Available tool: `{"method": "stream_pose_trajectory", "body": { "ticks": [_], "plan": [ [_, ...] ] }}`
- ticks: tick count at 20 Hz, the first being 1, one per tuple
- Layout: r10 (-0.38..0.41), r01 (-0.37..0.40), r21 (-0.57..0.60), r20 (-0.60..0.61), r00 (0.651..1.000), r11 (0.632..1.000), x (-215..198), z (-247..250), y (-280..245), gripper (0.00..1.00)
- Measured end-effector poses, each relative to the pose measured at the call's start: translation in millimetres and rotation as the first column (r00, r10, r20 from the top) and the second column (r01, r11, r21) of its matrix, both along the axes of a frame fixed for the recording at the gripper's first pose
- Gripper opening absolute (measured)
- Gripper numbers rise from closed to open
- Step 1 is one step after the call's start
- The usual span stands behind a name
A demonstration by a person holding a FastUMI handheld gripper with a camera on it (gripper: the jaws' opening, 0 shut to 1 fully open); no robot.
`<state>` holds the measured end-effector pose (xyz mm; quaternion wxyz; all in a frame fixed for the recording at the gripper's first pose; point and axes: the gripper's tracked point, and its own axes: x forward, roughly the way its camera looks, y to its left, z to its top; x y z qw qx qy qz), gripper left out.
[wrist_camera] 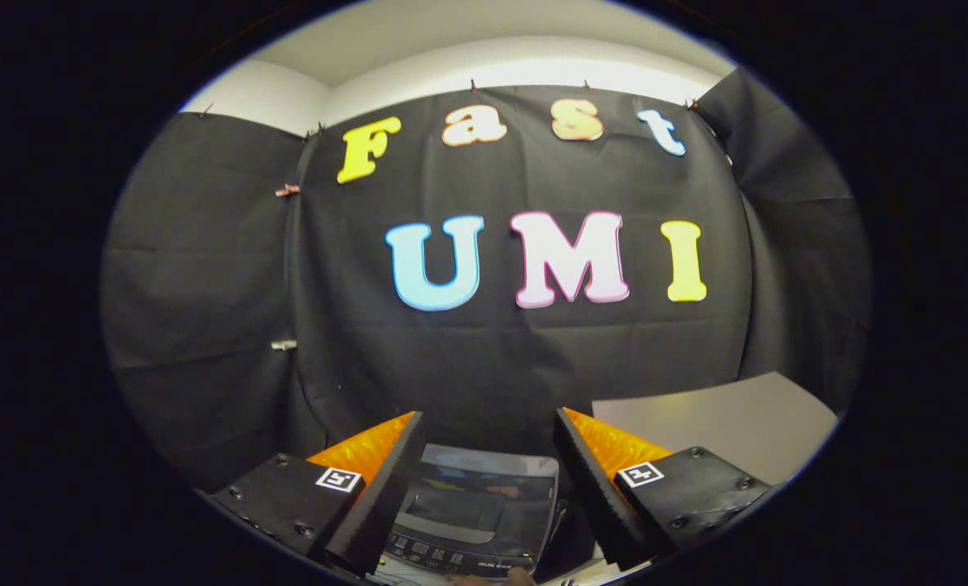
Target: Put the clothes into the washing machine and then close the washing machine lid.
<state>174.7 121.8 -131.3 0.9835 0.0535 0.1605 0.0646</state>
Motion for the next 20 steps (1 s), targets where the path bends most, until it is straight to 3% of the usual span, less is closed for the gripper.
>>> {"method": "stream_pose_trajectory", "body": {
  "ticks": [8,20],
  "plan": [
    [-0.034,0.041,-0.029,0.202,0.979,0.999,-67,86,-69,0.98],
    [-0.066,0.110,-0.120,0.326,0.943,0.987,-165,111,-138,0.98]
  ]
}}
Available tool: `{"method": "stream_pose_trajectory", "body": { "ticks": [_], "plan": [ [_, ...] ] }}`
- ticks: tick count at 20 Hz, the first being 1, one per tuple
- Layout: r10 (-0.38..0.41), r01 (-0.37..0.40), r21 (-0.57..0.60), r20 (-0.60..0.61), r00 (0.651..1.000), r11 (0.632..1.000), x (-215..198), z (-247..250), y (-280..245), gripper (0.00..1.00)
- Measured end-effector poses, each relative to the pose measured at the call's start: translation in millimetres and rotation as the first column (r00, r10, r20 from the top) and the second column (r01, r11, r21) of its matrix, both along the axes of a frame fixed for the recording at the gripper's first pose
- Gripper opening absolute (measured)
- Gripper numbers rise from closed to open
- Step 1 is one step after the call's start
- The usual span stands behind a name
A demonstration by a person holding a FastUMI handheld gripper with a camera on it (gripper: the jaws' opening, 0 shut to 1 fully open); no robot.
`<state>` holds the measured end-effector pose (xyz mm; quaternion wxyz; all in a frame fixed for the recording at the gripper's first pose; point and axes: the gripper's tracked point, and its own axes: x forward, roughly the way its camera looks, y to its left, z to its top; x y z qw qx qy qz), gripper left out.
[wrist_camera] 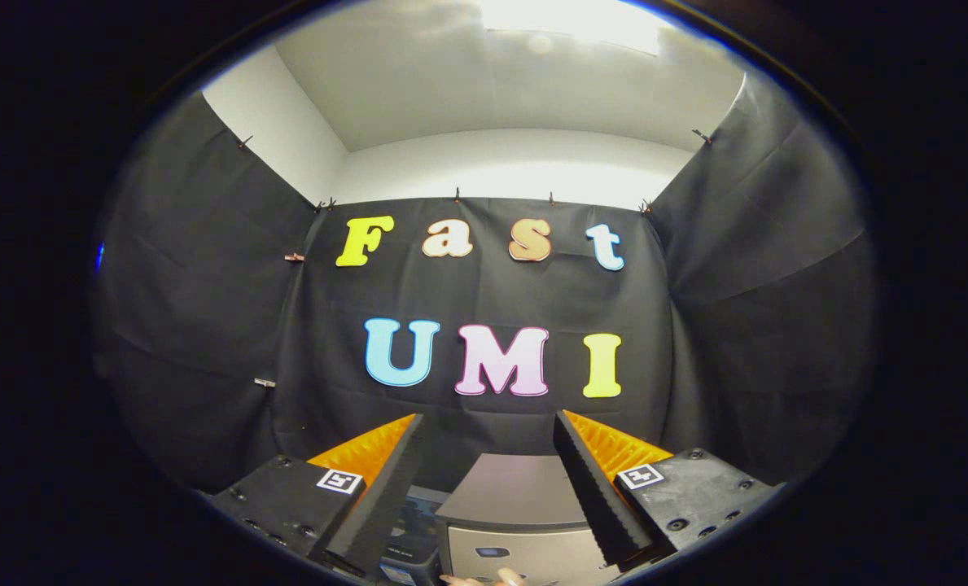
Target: Put the clothes into the washing machine and then close the washing machine lid.
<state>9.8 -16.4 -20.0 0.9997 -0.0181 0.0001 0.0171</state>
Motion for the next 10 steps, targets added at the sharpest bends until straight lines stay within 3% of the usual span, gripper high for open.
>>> {"method": "stream_pose_trajectory", "body": {
  "ticks": [10],
  "plan": [
    [-0.012,0.012,-0.012,0.011,1.000,1.000,-11.5,5.6,-8.2,0.98]
  ]
}}
